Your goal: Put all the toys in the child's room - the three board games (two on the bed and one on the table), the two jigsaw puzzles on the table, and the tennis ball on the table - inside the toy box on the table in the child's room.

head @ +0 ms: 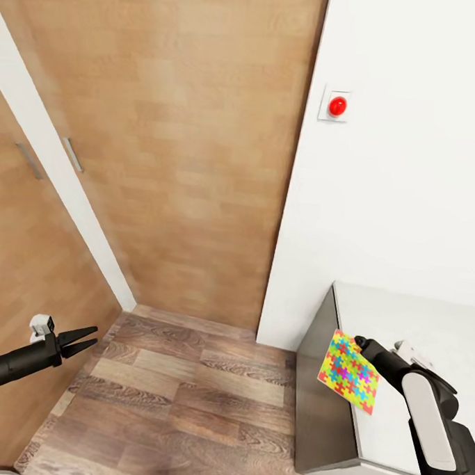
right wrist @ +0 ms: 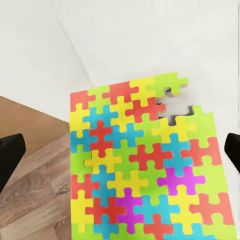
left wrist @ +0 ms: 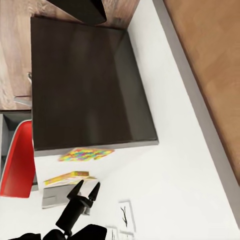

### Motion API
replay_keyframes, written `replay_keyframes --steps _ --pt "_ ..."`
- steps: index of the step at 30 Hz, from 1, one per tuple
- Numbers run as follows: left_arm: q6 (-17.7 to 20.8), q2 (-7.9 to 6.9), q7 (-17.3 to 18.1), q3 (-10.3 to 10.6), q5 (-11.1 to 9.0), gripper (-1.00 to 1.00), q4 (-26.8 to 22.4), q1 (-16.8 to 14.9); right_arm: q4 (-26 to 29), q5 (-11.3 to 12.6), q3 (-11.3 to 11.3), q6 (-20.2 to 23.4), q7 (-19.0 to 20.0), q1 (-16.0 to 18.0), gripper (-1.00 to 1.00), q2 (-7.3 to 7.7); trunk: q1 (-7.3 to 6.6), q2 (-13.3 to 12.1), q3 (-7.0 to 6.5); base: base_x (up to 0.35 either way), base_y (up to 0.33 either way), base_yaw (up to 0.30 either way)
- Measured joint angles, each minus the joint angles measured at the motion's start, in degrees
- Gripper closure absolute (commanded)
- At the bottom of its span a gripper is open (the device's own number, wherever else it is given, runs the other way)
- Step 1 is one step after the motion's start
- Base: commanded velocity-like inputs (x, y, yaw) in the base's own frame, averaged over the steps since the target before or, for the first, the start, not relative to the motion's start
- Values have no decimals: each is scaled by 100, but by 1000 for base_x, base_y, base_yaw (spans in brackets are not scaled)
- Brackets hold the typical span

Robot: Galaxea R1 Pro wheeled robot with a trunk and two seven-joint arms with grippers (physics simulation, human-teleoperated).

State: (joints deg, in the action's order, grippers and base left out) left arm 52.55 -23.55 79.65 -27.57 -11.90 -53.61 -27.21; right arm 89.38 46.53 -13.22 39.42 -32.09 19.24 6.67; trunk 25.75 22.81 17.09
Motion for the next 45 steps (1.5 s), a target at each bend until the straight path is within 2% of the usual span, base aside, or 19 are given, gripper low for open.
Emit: replay_keyframes --steps 7,11,19,23,25,39,45 --pt "-6 3 0 2 -1 -100 0 0 41 13 -103 0 46 -167 -100 -1 0 0 -66 0 0 0" --pt "-6 7 0 6 -7 -100 0 0 100 21 -232 8 332 -287 -100 -7 0 0 -104 0 0 0" --pt "-6 8 0 7 -9 -100 0 0 116 23 -823 93 1935 -598 -100 22 0 0 -180 0 0 0" --pt "-6 9 0 7 -9 -100 0 0 107 18 -1013 217 2547 -646 -100 11 0 0 -217 0 0 0" --pt "-6 9 0 7 -9 -100 0 0 97 18 -1056 241 2709 -655 -100 6 0 0 -236 0 0 0" --pt "-6 11 0 7 -9 -100 0 0 67 24 -1098 257 2872 -664 -100 -7 0 0 -369 0 0 0" --pt "-6 65 0 7 -3 -100 0 0 65 25 -1099 253 2875 -664 -100 -22 0 -1 -426 0 0 0"
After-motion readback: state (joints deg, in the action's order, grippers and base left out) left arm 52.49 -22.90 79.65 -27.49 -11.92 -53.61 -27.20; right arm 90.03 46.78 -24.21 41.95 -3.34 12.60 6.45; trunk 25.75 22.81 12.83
